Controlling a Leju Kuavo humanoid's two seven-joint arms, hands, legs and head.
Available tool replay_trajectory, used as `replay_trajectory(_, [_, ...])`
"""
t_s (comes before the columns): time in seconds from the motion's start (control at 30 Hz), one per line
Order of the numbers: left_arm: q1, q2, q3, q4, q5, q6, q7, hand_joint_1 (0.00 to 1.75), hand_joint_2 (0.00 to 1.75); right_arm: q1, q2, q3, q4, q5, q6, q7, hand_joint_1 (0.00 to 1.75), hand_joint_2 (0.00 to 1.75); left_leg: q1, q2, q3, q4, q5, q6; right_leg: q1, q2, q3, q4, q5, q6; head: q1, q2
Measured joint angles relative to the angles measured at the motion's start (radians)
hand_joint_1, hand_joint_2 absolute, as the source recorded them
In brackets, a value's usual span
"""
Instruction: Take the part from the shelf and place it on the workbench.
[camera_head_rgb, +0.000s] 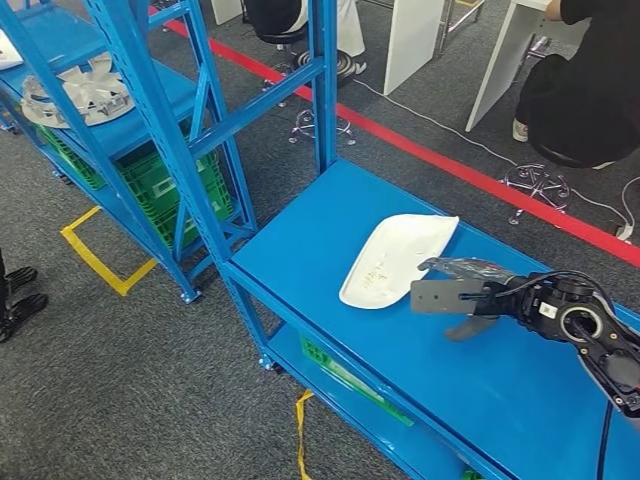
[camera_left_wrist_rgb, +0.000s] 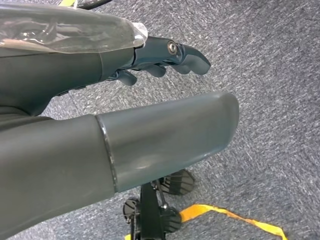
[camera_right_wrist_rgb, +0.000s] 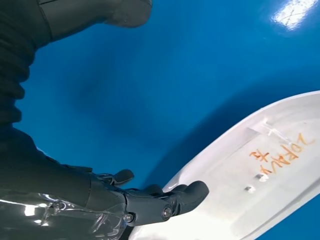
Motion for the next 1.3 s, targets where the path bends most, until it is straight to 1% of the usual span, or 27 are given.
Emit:
replay_trajectory(0.33, [0.000, 0.000, 0.000, 0.000, 0.002, 0.000, 0.000, 0.00, 0.00, 0.008, -0.028, 0.001, -0.006, 0.011, 0.010, -0.004, 0.00, 1.75, 0.000, 0.000, 0.000, 0.000, 0.000, 0.000, 0.000, 0.000, 0.000, 0.000, 0.000, 0.000, 0.000, 0.000])
replay_trajectory(0.43, [0.000, 0.000, -0.001, 0.000, 0.002, 0.000, 0.000, 0.00, 0.00, 0.008, -0.038, 0.002, 0.001, 0.038, 0.010, -0.024, 0.00, 1.75, 0.000, 0.000, 0.000, 0.000, 0.000, 0.000, 0.000, 0.000, 0.000, 0.000, 0.000, 0.000, 0.000, 0.000])
replay_trajectory(0.5, [0.000, 0.000, -0.002, 0.000, 0.002, 0.000, 0.000, 0.00, 0.00, 0.001, -0.044, 0.004, 0.013, 0.073, 0.008, -0.052, 0.00, 1.75, 0.000, 0.000, 0.000, 0.000, 0.000, 0.000, 0.000, 0.000, 0.000, 0.000, 0.000, 0.000, 0.000, 0.000])
replay_trajectory(0.67, [0.000, 0.000, -0.003, 0.000, 0.007, -0.001, -0.002, 0.00, 0.00, -0.062, -0.048, 0.016, 0.052, 0.174, 0.011, -0.133, 0.00, 1.75, 0.000, 0.000, 0.000, 0.000, 0.000, 0.000, 0.000, 0.000, 0.000, 0.000, 0.000, 0.000, 0.000, 0.000])
replay_trajectory(0.77, [0.000, 0.000, -0.003, 0.000, 0.011, -0.001, -0.004, 0.00, 0.00, -0.119, -0.048, 0.029, 0.053, 0.238, 0.043, -0.148, 0.00, 1.75, 0.000, 0.000, 0.000, 0.000, 0.000, 0.000, 0.000, 0.000, 0.000, 0.000, 0.000, 0.000, 0.000, 0.000])
replay_trajectory(0.87, [0.002, 0.001, -0.004, 0.000, 0.012, -0.001, -0.006, 0.00, 0.00, -0.151, -0.050, 0.043, 0.045, 0.298, 0.068, -0.155, 0.00, 1.75, 0.000, 0.000, 0.000, 0.000, 0.000, 0.000, 0.000, -0.001, 0.000, 0.000, 0.000, 0.000, 0.000, 0.000])
replay_trajectory(1.2, [0.004, 0.002, -0.005, 0.000, 0.013, -0.002, -0.006, 0.00, 0.00, -0.174, -0.064, 0.076, 0.026, 0.324, 0.075, -0.167, 0.00, 1.75, 0.000, 0.000, 0.000, 0.000, 0.000, 0.000, 0.000, 0.000, 0.000, 0.000, 0.000, 0.000, 0.000, 0.000])
replay_trajectory(1.3, [0.005, 0.003, -0.006, 0.000, 0.015, -0.002, -0.006, 0.00, 0.00, -0.177, -0.068, 0.082, 0.023, 0.349, 0.077, -0.178, 0.00, 1.75, 0.000, 0.000, 0.000, 0.000, 0.000, 0.000, 0.000, 0.000, 0.000, 0.000, 0.000, 0.000, 0.000, 0.000])
